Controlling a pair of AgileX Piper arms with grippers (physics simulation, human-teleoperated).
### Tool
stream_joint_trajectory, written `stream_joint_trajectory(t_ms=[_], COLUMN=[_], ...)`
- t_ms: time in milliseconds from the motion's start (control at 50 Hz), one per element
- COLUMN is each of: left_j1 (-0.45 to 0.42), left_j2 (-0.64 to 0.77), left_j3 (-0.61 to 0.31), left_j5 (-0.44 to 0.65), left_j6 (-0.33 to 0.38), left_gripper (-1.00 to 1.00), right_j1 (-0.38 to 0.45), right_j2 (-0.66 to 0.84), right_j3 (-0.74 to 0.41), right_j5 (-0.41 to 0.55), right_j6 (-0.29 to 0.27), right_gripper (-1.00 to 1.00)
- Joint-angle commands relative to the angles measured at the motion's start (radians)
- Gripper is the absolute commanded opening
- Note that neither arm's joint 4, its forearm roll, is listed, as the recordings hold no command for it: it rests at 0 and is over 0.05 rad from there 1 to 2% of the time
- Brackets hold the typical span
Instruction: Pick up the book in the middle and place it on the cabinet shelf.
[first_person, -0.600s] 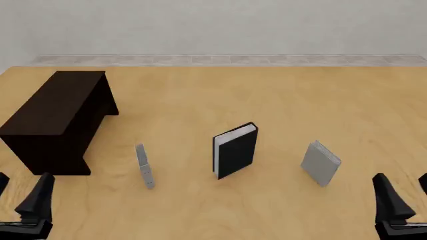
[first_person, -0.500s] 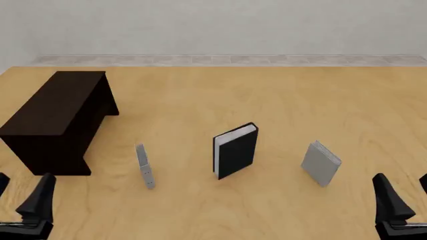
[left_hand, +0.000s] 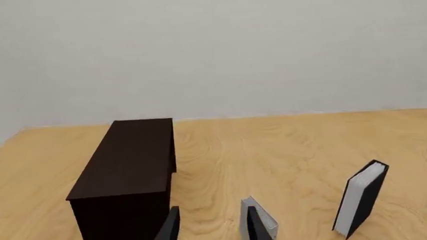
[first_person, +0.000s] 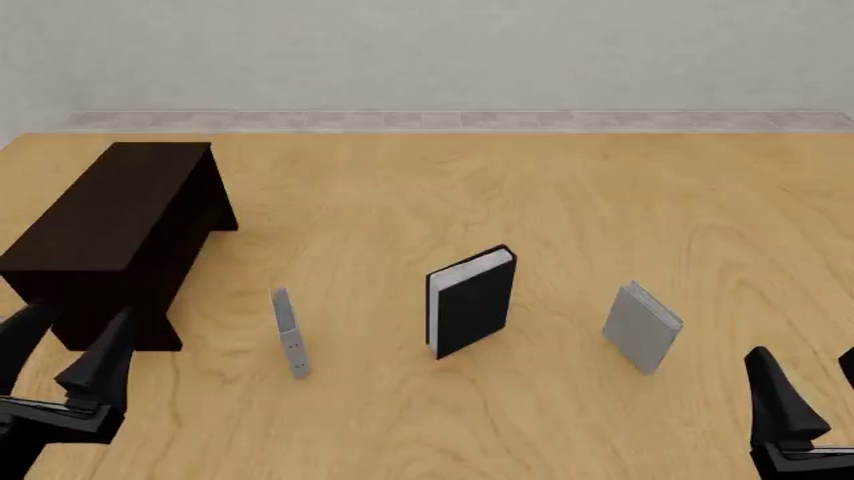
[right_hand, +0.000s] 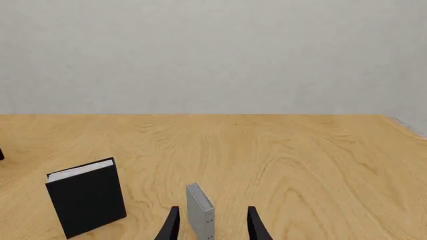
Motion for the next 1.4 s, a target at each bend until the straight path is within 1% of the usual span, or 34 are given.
stream_joint_trajectory(t_ms=[20, 40, 80, 100, 180, 200, 220, 280, 340, 360, 380, 420, 440, 480, 560, 600, 660, 760, 800, 820, 880, 920, 1060, 1080, 1100, 1120, 1140, 1160, 1180, 1220, 1320, 1400], left_j1=[-0.090, -0.107, -0.120, -0.133, -0.185, -0.191, -0.200, -0.218, -0.257, -0.259, -0.273, -0.290, -0.302, -0.310, -0.348, -0.356, -0.391, -0.442, -0.453, -0.467, -0.468, -0.484, -0.507, -0.503, -0.518, -0.527, -0.516, -0.524, -0.538, -0.538, -0.559, -0.564], left_j2=[0.247, 0.263, 0.336, 0.363, 0.448, 0.446, 0.478, 0.503, 0.588, 0.604, 0.626, 0.648, 0.674, 0.662, 0.689, 0.701, 0.728, 0.751, 0.774, 0.770, 0.789, 0.806, 0.842, 0.849, 0.855, 0.856, 0.871, 0.877, 0.877, 0.888, 0.908, 0.923], left_j3=[-0.062, -0.065, -0.094, -0.105, -0.148, -0.153, -0.173, -0.183, -0.201, -0.208, -0.217, -0.227, -0.240, -0.244, -0.259, -0.268, -0.284, -0.314, -0.337, -0.340, -0.357, -0.379, -0.404, -0.409, -0.412, -0.409, -0.419, -0.422, -0.420, -0.429, -0.439, -0.446], left_j5=[-0.174, -0.192, -0.216, -0.231, -0.265, -0.266, -0.266, -0.282, -0.313, -0.324, -0.320, -0.329, -0.329, -0.333, -0.342, -0.346, -0.343, -0.320, -0.303, -0.301, -0.293, -0.286, -0.280, -0.282, -0.277, -0.278, -0.279, -0.278, -0.280, -0.280, -0.280, -0.286], left_j6=[-0.004, 0.024, -0.012, 0.008, 0.012, 0.013, -0.013, 0.001, -0.014, -0.008, -0.025, -0.008, -0.019, -0.024, -0.036, -0.032, -0.034, -0.034, -0.044, -0.026, -0.034, -0.027, -0.016, -0.021, -0.030, -0.023, -0.061, -0.055, -0.030, -0.040, -0.028, -0.032], left_gripper=[1.00, 1.00, 1.00, 1.00, 1.00, 1.00, 1.00, 1.00, 1.00, 1.00, 1.00, 1.00, 1.00, 1.00, 1.00, 1.00, 1.00, 1.00, 1.00, 1.00, 1.00, 1.00, 1.00, 1.00, 1.00, 1.00, 1.00, 1.00, 1.00, 1.00, 1.00, 1.00], right_j1=[0.000, 0.000, 0.000, 0.000, 0.000, 0.000, 0.000, 0.000, 0.000, 0.000, 0.000, 0.000, 0.000, 0.000, 0.000, 0.000, 0.000, 0.000, 0.000, 0.000, 0.000, 0.000, 0.000, 0.000, 0.000, 0.000, 0.000, 0.000, 0.000, 0.000, 0.000, 0.000], right_j2=[0.001, 0.001, 0.003, 0.004, 0.001, 0.002, 0.003, 0.003, 0.005, 0.008, 0.006, 0.005, 0.006, 0.008, 0.008, 0.007, 0.008, 0.007, 0.006, 0.005, 0.004, 0.004, 0.003, 0.003, 0.005, 0.005, 0.005, 0.005, 0.005, 0.005, 0.005, 0.005], right_j3=[0.001, 0.000, 0.001, 0.001, 0.000, 0.001, 0.002, 0.002, 0.002, 0.003, 0.002, 0.002, 0.002, 0.002, 0.002, 0.002, 0.002, 0.001, 0.002, 0.002, 0.001, 0.001, 0.002, 0.002, 0.002, 0.002, 0.002, 0.002, 0.002, 0.002, 0.002, 0.002], right_j5=[-0.002, -0.001, -0.004, -0.005, -0.001, -0.002, -0.004, -0.005, -0.007, -0.010, -0.008, -0.007, -0.007, -0.009, -0.010, -0.008, -0.010, -0.008, -0.007, -0.006, -0.005, -0.005, -0.004, -0.004, -0.007, -0.007, -0.007, -0.007, -0.007, -0.007, -0.007, -0.007], right_j6=[0.000, 0.000, 0.000, 0.000, 0.000, 0.000, 0.000, 0.000, 0.000, 0.000, 0.000, 0.000, 0.000, 0.000, 0.000, 0.000, -0.001, -0.001, -0.001, -0.001, -0.001, -0.001, -0.001, -0.001, -0.001, -0.001, 0.000, 0.000, -0.001, 0.000, 0.000, -0.001], right_gripper=[1.00, 1.00, 1.00, 1.00, 1.00, 1.00, 1.00, 1.00, 1.00, 1.00, 1.00, 1.00, 1.00, 1.00, 1.00, 1.00, 1.00, 1.00, 1.00, 1.00, 1.00, 1.00, 1.00, 1.00, 1.00, 1.00, 1.00, 1.00, 1.00, 1.00, 1.00, 1.00])
